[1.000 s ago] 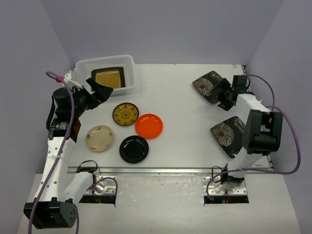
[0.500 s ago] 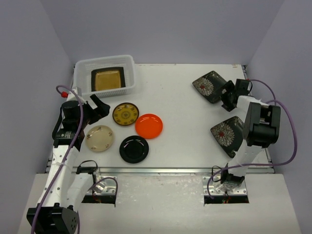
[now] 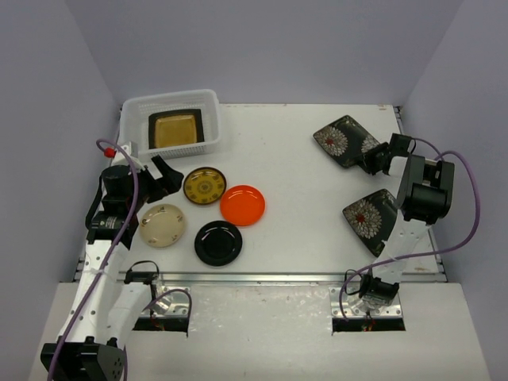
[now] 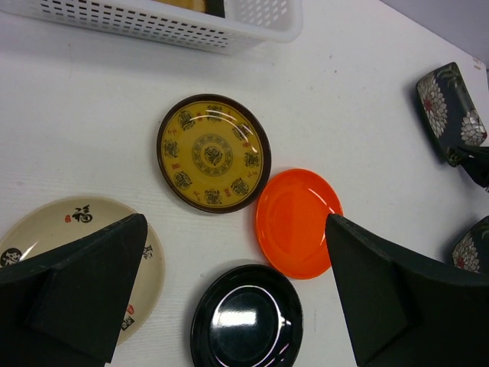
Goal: Place the plates into the plastic bin on the countertop
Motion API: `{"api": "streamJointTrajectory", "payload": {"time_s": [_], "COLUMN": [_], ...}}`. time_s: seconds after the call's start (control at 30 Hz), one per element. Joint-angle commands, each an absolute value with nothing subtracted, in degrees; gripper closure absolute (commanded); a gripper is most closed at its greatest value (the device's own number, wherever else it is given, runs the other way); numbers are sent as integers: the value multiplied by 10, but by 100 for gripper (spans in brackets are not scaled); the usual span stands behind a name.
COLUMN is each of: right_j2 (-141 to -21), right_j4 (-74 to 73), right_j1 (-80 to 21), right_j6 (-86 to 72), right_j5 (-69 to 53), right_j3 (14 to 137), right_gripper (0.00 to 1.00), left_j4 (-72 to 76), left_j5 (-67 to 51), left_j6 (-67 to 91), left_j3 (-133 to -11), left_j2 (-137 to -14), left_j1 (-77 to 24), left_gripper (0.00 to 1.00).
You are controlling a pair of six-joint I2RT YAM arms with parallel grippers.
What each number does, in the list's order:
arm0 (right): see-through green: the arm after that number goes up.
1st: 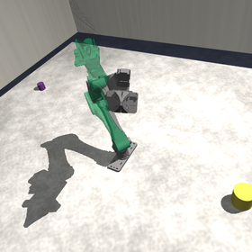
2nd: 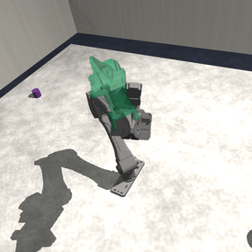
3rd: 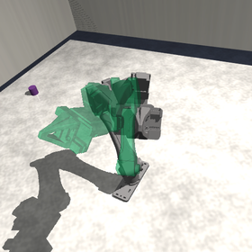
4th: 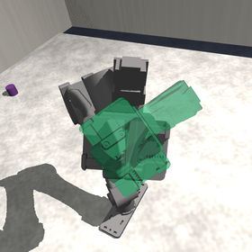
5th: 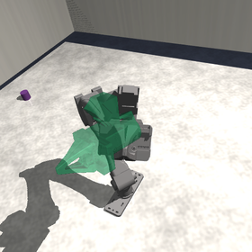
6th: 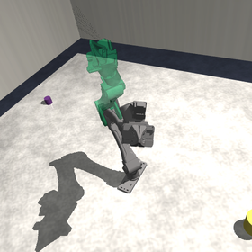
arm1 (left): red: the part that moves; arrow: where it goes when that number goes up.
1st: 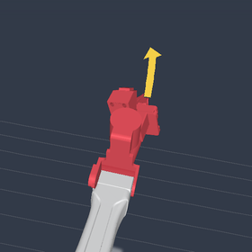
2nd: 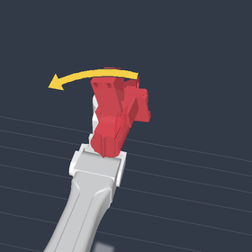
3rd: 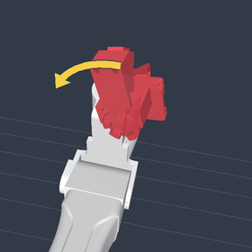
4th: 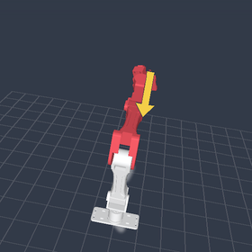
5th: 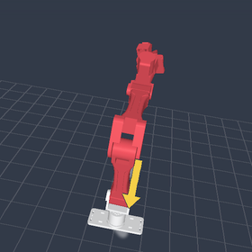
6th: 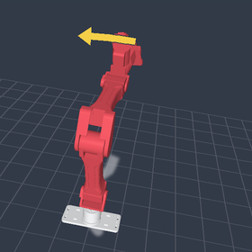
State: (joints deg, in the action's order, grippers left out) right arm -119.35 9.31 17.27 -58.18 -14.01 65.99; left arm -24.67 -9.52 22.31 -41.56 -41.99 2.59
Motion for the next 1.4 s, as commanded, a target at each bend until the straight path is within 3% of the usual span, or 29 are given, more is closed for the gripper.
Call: {"api": "streamJointTrajectory", "payload": {"time_s": [0.0, 0.07, 0.1, 0.53, 0.77, 0.93, 1.17, 1.3, 1.37], "right_j2": [-1241, -1244, -1239, -1111, -992, -886, -818, -809, -804], "right_j4": [96, 113, 137, 530, 424, 312, 246, 282, 291], "right_j1": [176, 177, 177, 158, 85, -31, -109, -113, -113], "right_j6": [-591, -600, -608, -745, -682, -585, -531, -564, -573], "right_j5": [-152, -170, -175, -401, -435, -428, -514, -554, -559], "right_j3": [668, 653, 640, 458, 408, 385, 415, 416, 414], "right_gripper": [77, 98, 100, 100, 100, 100, 100, 100, 100], "left_j4": [-224, -223, -222, -171, -208, -272, -271, -248, -234], "left_j5": [-105, -105, -108, -300, -212, -177, -223, -229, -232], "left_j6": [209, 209, 209, 214, 210, 183, 169, 181, 187], "left_j3": [-417, -416, -415, -422, -538, -668, -692, -662, -646], "left_j2": [-404, -401, -401, -459, -569, -718, -766, -767, -760], "left_j1": [21, 22, 22, 15, -87, -157, -163, -163, -163], "left_gripper": [0, 0, 0, 0, 0, 0, 0, 6, 16]}}
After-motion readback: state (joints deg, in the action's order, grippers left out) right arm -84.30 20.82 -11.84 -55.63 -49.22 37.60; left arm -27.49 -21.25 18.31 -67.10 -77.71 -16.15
